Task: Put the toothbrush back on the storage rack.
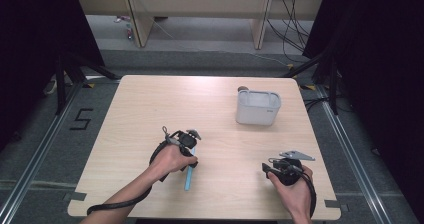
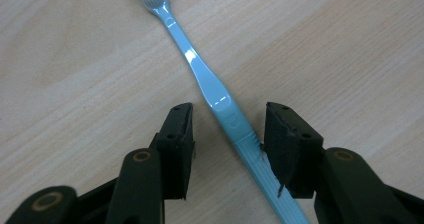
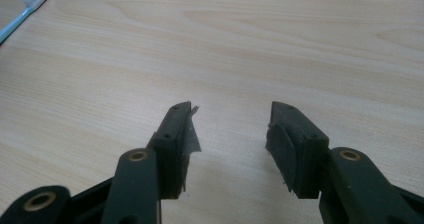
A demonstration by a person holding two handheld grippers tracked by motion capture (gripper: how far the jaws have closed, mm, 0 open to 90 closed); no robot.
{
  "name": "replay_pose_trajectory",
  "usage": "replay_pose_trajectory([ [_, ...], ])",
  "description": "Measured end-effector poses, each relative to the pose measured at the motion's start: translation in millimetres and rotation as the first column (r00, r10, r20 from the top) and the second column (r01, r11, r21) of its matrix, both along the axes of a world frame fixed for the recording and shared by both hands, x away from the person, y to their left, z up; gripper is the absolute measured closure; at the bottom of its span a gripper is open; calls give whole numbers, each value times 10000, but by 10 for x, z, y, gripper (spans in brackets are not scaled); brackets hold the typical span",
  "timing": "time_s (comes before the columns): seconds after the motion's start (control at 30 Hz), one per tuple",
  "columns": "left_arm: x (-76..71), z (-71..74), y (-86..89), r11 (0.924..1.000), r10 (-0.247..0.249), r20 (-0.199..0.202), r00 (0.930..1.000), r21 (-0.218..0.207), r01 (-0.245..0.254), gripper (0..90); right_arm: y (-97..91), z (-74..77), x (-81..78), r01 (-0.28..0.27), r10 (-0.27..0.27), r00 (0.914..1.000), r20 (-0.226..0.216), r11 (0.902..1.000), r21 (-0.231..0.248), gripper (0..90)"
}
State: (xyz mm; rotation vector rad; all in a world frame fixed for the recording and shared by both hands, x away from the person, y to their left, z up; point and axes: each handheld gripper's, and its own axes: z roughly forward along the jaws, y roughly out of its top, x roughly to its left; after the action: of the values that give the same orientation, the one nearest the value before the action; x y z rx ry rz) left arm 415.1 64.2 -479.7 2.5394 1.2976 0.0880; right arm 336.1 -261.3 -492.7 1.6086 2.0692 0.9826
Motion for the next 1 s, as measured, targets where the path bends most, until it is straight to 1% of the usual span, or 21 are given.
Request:
replay_pose_trajectory([
  [0.07, 3, 8, -2, 9999, -164, -9, 9999, 38, 164, 560, -3, -11, 2, -72, 72, 10000, 41, 10000, 1, 528],
  [0.1, 18, 14, 11, 9988, -465, 85, 9989, 157, 464, 571, 7, -14, 1, 1, -1, 10000, 5, 10000, 59, 528],
  [0.13, 17, 14, 10, 9989, -448, 78, 9990, 159, 447, 581, 10, -18, 1, -14, 14, 10000, -6, 10000, 67, 528],
  [0.17, 10, 8, 5, 9993, -340, 31, 9994, 127, 339, 588, 25, -8, -13, 48, -43, 9997, -223, 9997, 231, 528],
  [0.2, 16, 5, 11, 9987, -466, 39, 9989, 191, 465, 593, 39, -5, -24, 185, -169, 9989, -436, 9992, 356, 528],
  [0.23, 16, 4, 13, 9985, -499, 38, 9987, 223, 498, 597, 45, -5, -23, 208, -188, 9987, -472, 9989, 416, 528],
  [0.27, 17, 6, 18, 9985, -502, 18, 9987, 229, 501, 605, 24, -5, -14, 18, -14, 9997, -263, 9999, 171, 528],
  [0.37, 10, 9, 20, 9989, -404, -46, 9992, 220, 405, 617, 16, -13, -5, -136, 137, 9998, -159, 9999, 75, 525],
  [0.4, 8, 4, 21, 9988, -427, -29, 9991, 243, 427, 624, 26, -14, -6, -151, 154, 9997, -186, 9997, 197, 525],
  [0.43, 4, -8, 20, 9989, -428, 26, 9991, 215, 427, 630, 23, -7, -13, -136, 138, 9998, -148, 9999, 91, 524],
  [0.47, 16, 7, 32, 9963, -744, -22, 9972, 433, 744, 646, 24, -16, -11, -286, 290, 9994, -210, 9994, 210, 523],
  [0.5, 16, 7, 32, 9963, -744, -22, 9972, 433, 744, 651, 25, -19, -10, -298, 302, 9993, -210, 9993, 227, 523],
  [0.57, 16, 5, 37, 9953, -827, 27, 9966, 498, 825, 662, 30, -14, -13, -228, 232, 9993, -287, 9996, 137, 522],
  [0.67, 21, 4, 46, 9942, -911, 32, 9958, 585, 908, 686, 32, -21, -12, -281, 287, 9994, -214, 9991, 311, 523],
  [0.73, 24, 7, 53, 9926, -991, 26, 9951, 712, 987, 695, 36, -14, -15, -233, 240, 9994, -257, 9993, 277, 522],
  [0.8, 18, -2, 53, 9920, -1054, 169, 9943, 723, 1039, 710, 36, -8, -18, -208, 215, 9994, -258, 9994, 267, 523],
  [0.87, 16, 9, 52, 9883, -1286, 82, 9917, 835, 1275, 722, 39, -7, -24, -172, 179, 9995, -262, 9995, 276, 523],
  [0.9, 11, 7, 47, 9884, -1300, 123, 9914, 813, 1286, 731, 33, -10, -20, -238, 240, 9996, -171, 9997, 105, 523],
  [0.93, 7, 7, 46, 9854, -1454, 181, 9892, 923, 1431, 736, 40, -9, -21, -189, 192, 9996, -228, 9997, 130, 523],
  [0.97, 7, 7, 46, 9854, -1454, 181, 9892, 923, 1431, 746, 40, -9, -21, -189, 192, 9996, -228, 9997, 130, 523],
  [1.0, 11, 10, 50, 9830, -1561, 111, 9877, 992, 1542, 760, 66, -21, -30, -15, 31, 9994, -341, 9989, 476, 523],
])
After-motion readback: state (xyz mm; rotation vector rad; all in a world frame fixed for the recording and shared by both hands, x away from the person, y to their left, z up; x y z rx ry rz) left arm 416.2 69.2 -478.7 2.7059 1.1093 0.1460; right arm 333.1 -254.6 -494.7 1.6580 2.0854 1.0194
